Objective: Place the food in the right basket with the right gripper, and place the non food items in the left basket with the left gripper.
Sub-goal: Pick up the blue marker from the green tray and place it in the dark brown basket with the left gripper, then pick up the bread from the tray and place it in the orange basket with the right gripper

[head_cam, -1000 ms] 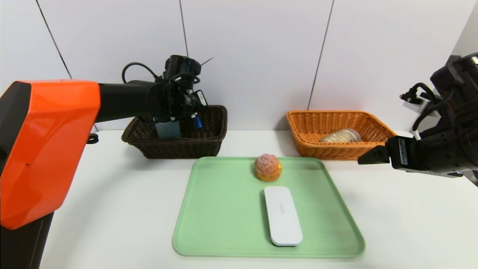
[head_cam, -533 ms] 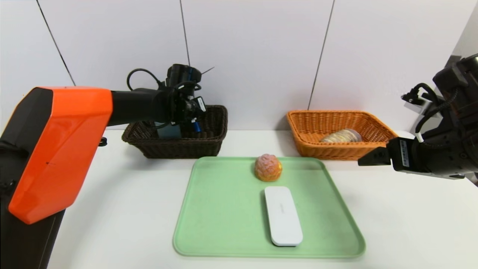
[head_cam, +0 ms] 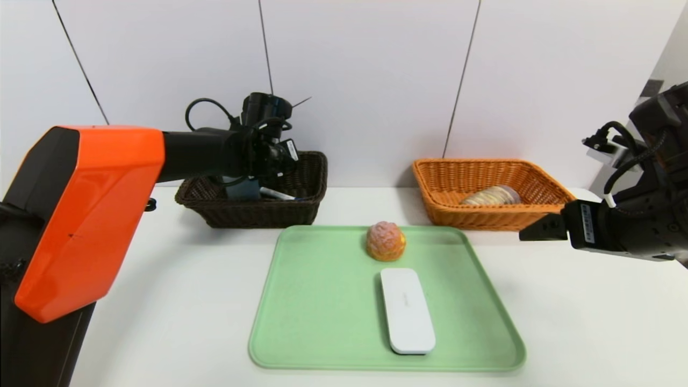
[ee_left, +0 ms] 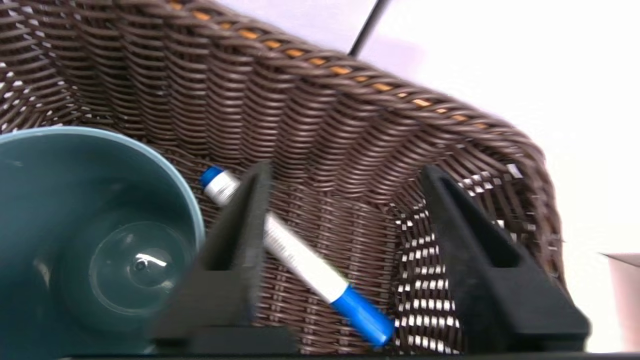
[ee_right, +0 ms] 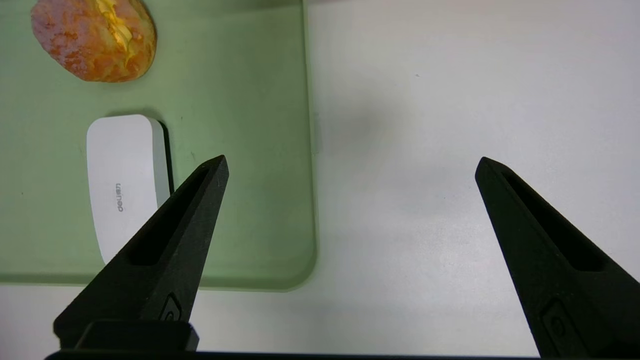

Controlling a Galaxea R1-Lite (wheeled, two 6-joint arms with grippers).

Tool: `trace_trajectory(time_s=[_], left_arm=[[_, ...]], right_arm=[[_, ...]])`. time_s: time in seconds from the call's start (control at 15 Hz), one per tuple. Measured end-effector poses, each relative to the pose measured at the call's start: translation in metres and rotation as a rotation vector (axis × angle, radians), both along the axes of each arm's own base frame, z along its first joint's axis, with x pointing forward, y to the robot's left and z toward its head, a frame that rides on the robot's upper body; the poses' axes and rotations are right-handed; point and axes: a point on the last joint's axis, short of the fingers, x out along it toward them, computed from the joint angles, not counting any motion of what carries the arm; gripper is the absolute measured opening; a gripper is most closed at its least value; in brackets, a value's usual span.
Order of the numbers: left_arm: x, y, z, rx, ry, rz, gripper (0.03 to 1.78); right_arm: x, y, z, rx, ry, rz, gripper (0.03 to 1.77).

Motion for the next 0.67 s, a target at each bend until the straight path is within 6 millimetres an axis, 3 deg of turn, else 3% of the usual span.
trace_trajectory(time_s=[0.13, 0.27, 0.47, 0.67], left_arm=[[-0.01, -0.001, 0.018, -0.012, -0.03, -0.009, 1.24], [-0.036, -0.011, 0.047, -0.021, -0.05, -0.052, 1.35], [-0.092, -0.016, 0.082, 0.013, 0.03, -0.149, 1.46], [-0.151, -0.005, 0.091, 0.104, 0.109, -0.334, 1.54]], right_arm=[[-0.001, 0.0, 0.001, 0.005, -0.003, 0.003, 1.71], [-0.003, 0.002, 0.005, 0.027, -0.017, 0.008, 1.71], [-0.001, 0.018, 0.017, 0.148, -0.076, 0.021, 1.71], [0.008, 0.039, 0.021, 0.178, -0.078, 0.064, 1.71]])
